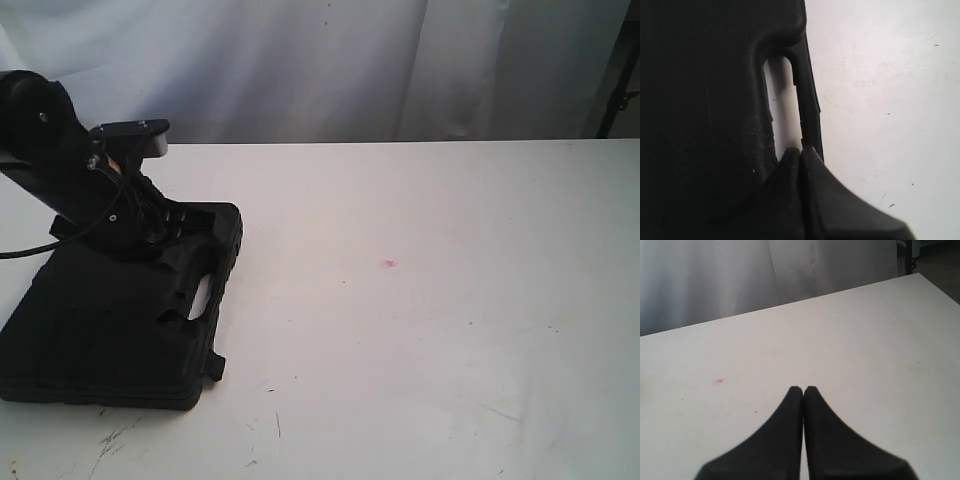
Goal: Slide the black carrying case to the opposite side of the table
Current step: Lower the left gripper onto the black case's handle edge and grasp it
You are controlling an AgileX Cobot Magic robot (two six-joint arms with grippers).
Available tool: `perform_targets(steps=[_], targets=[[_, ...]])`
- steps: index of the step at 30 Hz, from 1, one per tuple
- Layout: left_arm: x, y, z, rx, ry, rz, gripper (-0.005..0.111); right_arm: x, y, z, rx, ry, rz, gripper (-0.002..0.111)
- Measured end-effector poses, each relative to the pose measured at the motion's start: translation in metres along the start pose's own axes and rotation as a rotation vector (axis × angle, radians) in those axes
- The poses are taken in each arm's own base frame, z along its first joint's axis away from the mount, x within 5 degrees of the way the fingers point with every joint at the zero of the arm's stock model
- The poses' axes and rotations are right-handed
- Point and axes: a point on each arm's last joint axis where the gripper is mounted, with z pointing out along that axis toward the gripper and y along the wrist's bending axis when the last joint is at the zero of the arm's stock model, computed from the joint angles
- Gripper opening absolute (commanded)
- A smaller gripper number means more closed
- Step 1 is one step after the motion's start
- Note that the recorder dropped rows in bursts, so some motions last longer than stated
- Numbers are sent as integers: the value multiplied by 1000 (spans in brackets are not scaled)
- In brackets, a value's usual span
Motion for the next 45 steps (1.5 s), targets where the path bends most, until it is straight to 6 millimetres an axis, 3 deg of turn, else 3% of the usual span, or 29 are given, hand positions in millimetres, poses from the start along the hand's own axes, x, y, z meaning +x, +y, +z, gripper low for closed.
perform_targets(steps=[9, 19, 28, 33, 38, 45], targets=[[-2, -4, 13, 38, 36, -63, 19, 0, 0, 0, 0, 0, 0, 0], [-20, -36, 18, 60, 72, 16, 23, 0, 0, 0, 0, 0, 0, 0], [-30, -38, 30, 40, 118, 2, 59, 0, 0, 0, 0, 2, 1, 0], [-37, -39, 30, 45, 67, -5, 59, 0, 0, 0, 0, 2, 1, 0], [-34, -35, 55, 24, 114, -12, 59, 0, 0, 0, 0, 2, 1, 0], [-33, -23, 71, -92, 122, -6, 59, 0, 0, 0, 0, 2, 1, 0]])
